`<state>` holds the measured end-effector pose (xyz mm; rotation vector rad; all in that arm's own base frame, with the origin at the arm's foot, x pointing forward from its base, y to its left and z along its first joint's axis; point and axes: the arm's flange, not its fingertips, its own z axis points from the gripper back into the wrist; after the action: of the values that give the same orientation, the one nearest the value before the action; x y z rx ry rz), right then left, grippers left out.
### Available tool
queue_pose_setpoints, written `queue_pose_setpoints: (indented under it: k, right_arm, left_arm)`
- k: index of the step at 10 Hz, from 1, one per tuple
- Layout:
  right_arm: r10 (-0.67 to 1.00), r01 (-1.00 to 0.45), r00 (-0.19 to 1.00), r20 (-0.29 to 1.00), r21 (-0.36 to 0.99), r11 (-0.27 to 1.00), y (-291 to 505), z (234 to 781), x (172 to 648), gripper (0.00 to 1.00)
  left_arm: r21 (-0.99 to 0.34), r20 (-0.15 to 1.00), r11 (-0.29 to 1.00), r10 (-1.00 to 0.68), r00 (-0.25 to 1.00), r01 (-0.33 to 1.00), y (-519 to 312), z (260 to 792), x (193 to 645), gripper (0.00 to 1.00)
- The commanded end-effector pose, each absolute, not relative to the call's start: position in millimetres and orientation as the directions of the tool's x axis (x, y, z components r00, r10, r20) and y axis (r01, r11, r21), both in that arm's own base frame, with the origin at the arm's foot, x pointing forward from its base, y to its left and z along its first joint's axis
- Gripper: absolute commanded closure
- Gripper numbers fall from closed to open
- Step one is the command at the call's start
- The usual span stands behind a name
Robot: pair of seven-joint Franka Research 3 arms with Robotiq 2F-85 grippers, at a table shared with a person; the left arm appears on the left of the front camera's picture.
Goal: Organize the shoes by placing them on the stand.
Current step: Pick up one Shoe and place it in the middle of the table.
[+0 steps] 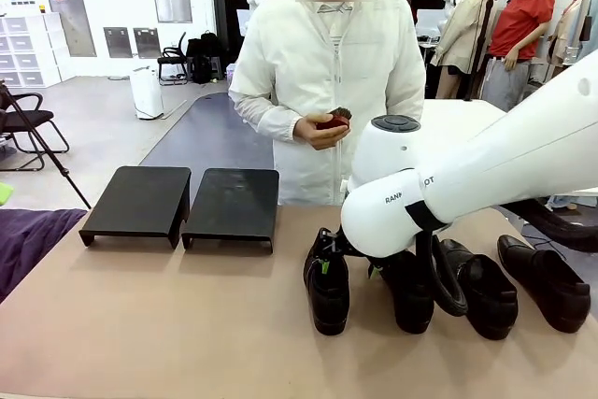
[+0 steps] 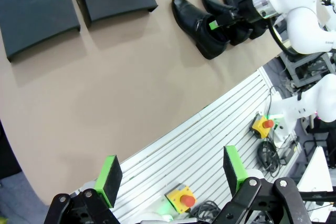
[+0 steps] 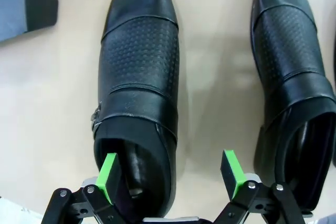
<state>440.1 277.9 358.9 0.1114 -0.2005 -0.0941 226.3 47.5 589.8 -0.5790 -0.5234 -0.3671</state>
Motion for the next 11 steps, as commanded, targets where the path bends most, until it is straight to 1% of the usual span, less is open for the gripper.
queue_pose_setpoints:
  k: [1,2,3,4,11]
  right_arm:
    - [-0.128,0.113,0.971,0.201,0.083,0.99,293.6,360.0,448.0,0.0]
    - [-0.115,0.099,0.974,0.194,0.088,0.991,295.1,359.3,448.1,0.0]
    - [-0.11,0.098,0.975,0.191,0.07,0.993,296.6,357.9,447.9,0.55]
    - [-0.113,0.102,0.976,0.187,0.07,0.992,297.1,357.9,447.9,1.0]
    - [-0.112,0.11,0.981,0.155,0.022,0.994,301.5,352.8,451.4,1.0]
  left_arm:
    - [-0.424,0.571,0.765,-0.189,0.799,0.484,48.2,590.6,226.3,0.0]
    - [-0.424,0.571,0.765,-0.189,0.799,0.484,48.2,590.6,226.3,0.0]
    - [-0.424,0.571,0.765,-0.189,0.799,0.484,48.2,590.6,226.3,0.0]
    - [-0.424,0.571,0.765,-0.189,0.799,0.484,48.2,590.6,226.3,0.0]
    - [-0.424,0.571,0.765,-0.189,0.799,0.484,48.2,590.6,226.3,0.0]
